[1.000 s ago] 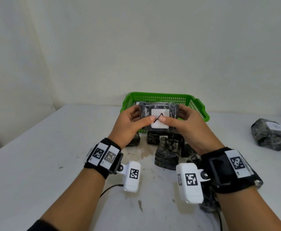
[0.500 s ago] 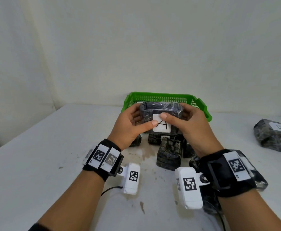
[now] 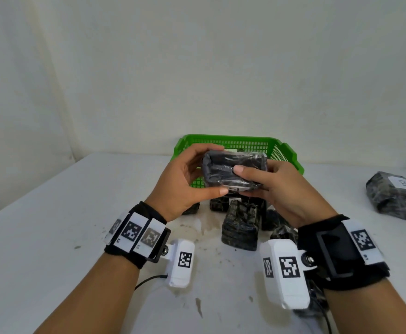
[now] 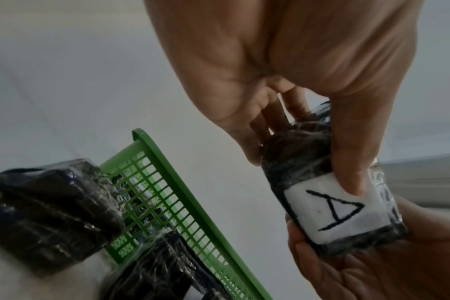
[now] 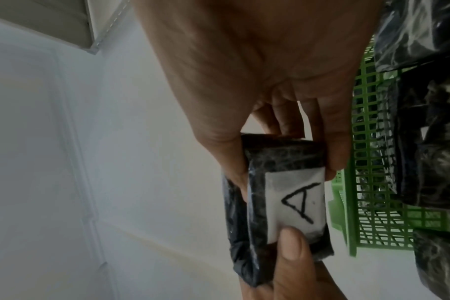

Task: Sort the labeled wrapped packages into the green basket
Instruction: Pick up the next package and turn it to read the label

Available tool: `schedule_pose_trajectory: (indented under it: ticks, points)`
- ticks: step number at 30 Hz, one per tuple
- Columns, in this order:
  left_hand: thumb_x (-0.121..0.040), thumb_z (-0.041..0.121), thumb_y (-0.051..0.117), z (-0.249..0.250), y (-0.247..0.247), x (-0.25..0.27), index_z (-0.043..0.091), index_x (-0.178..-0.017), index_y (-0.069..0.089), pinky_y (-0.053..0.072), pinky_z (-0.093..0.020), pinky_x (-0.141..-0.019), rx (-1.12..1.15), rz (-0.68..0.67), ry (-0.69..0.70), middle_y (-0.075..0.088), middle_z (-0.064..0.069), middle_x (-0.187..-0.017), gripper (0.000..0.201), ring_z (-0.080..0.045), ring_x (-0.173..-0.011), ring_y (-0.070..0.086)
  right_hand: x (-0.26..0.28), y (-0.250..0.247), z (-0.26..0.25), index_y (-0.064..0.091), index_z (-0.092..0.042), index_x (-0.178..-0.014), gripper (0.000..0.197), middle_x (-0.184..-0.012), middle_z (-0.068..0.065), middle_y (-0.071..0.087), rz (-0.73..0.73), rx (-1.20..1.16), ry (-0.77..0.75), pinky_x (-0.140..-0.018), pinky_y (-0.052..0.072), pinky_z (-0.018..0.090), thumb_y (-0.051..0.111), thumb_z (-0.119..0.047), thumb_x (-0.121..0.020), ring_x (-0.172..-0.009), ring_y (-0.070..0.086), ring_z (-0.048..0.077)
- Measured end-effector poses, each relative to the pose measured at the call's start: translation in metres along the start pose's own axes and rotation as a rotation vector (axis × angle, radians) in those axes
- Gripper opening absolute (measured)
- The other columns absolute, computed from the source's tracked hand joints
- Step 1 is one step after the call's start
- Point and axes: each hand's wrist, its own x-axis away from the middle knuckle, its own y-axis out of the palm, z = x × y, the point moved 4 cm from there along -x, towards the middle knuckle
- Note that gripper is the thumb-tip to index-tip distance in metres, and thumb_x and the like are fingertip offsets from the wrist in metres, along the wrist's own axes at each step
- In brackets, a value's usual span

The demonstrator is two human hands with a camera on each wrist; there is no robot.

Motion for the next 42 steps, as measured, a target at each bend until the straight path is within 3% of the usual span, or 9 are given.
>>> schedule_pose_trajectory:
  ticks: [6, 8, 13, 20, 25, 31, 36, 38, 42]
  points:
    - [-0.069, 0.0, 0.086, 0.004, 0.002, 0.002, 0.009, -0.124, 0.06, 0.054, -0.044, -0.098, -0.15, 0.011, 0.018, 0.066, -0.002, -0.12, 0.062, -0.021, -0.115, 0.064, -0.002, 0.004, 0.003, 0.073, -0.005, -0.118, 0.057, -0.112, 0.011, 0.08, 0.003, -0.003, -0.031, -0.102, 0.057, 0.049, 0.09, -0.026, -0.067, -0.105, 0.077, 0.03]
    - [-0.068, 0.002, 0.086, 0.005, 0.004, 0.003, 0.01, -0.123, 0.061, 0.054, -0.043, -0.098, -0.195, 0.005, 0.022, 0.067, 0.0, -0.119, 0.061, -0.021, -0.114, 0.064, -0.001, 0.009, 0.005, 0.075, -0.006, -0.116, 0.061, -0.11, 0.011, 0.08, 0.024, 0.034, -0.05, -0.101, 0.058, 0.05, 0.092, -0.029, -0.063, -0.103, 0.077, 0.031]
    - [-0.068, 0.001, 0.087, 0.009, 0.003, 0.003, 0.012, -0.12, 0.063, 0.054, -0.039, -0.098, -0.197, -0.006, 0.035, 0.067, -0.001, -0.116, 0.059, -0.019, -0.113, 0.064, -0.001, 0.011, 0.004, 0.078, -0.006, -0.109, 0.04, -0.101, 0.009, 0.082, 0.09, 0.071, -0.097, -0.093, 0.062, 0.046, 0.092, -0.015, -0.072, -0.093, 0.079, 0.028]
    - [-0.068, -0.002, 0.085, 0.011, -0.006, 0.001, 0.005, -0.123, 0.06, 0.053, -0.042, -0.098, -0.128, 0.033, 0.037, 0.067, -0.005, -0.12, 0.061, -0.023, -0.115, 0.064, -0.003, -0.002, 0.001, 0.071, -0.001, -0.119, 0.047, -0.118, 0.016, 0.077, -0.013, -0.031, -0.001, -0.095, 0.059, 0.041, 0.082, -0.019, -0.077, -0.112, 0.074, 0.032]
    - [-0.066, -0.004, 0.086, 0.01, -0.004, 0.002, 0.006, -0.121, 0.061, 0.054, -0.042, -0.097, -0.126, 0.035, 0.029, 0.067, -0.005, -0.12, 0.061, -0.023, -0.114, 0.064, 0.0, -0.006, -0.002, 0.072, 0.001, -0.115, 0.029, -0.112, 0.014, 0.079, 0.018, -0.01, -0.038, -0.1, 0.058, 0.048, 0.077, -0.004, -0.087, -0.108, 0.075, 0.031]
    - [-0.067, -0.001, 0.086, 0.01, -0.001, 0.002, 0.008, -0.122, 0.06, 0.054, -0.043, -0.098, -0.143, -0.004, 0.024, 0.066, -0.005, -0.121, 0.061, -0.024, -0.116, 0.063, 0.001, 0.008, 0.002, 0.075, -0.007, -0.116, 0.042, -0.11, 0.012, 0.08, -0.002, 0.038, -0.053, -0.102, 0.057, 0.053, 0.088, -0.019, -0.078, -0.104, 0.077, 0.032]
    - [-0.066, -0.001, 0.086, 0.012, -0.001, 0.002, 0.006, -0.121, 0.061, 0.054, -0.041, -0.098, -0.13, -0.016, 0.026, 0.066, -0.006, -0.122, 0.062, -0.023, -0.116, 0.063, 0.001, 0.005, -0.001, 0.074, -0.013, -0.116, 0.042, -0.11, 0.006, 0.08, 0.067, 0.099, -0.103, -0.098, 0.06, 0.045, 0.09, -0.016, -0.078, -0.101, 0.077, 0.022]
    - [-0.066, -0.002, 0.086, 0.012, -0.003, 0.002, 0.006, -0.122, 0.06, 0.054, -0.043, -0.098, -0.123, -0.002, 0.024, 0.066, -0.006, -0.122, 0.062, -0.024, -0.116, 0.063, 0.0, 0.004, 0.001, 0.071, -0.012, -0.122, 0.046, -0.116, 0.008, 0.078, 0.015, 0.041, -0.063, -0.098, 0.059, 0.046, 0.089, -0.015, -0.079, -0.108, 0.076, 0.026]
    - [-0.066, -0.004, 0.086, 0.012, -0.006, 0.002, 0.006, -0.121, 0.061, 0.053, -0.047, -0.098, -0.107, 0.008, 0.022, 0.066, -0.008, -0.122, 0.061, -0.025, -0.116, 0.063, 0.0, -0.002, 0.0, 0.072, -0.004, -0.119, 0.031, -0.115, 0.014, 0.078, -0.013, 0.011, -0.05, -0.101, 0.057, 0.052, 0.078, -0.004, -0.088, -0.111, 0.074, 0.033]
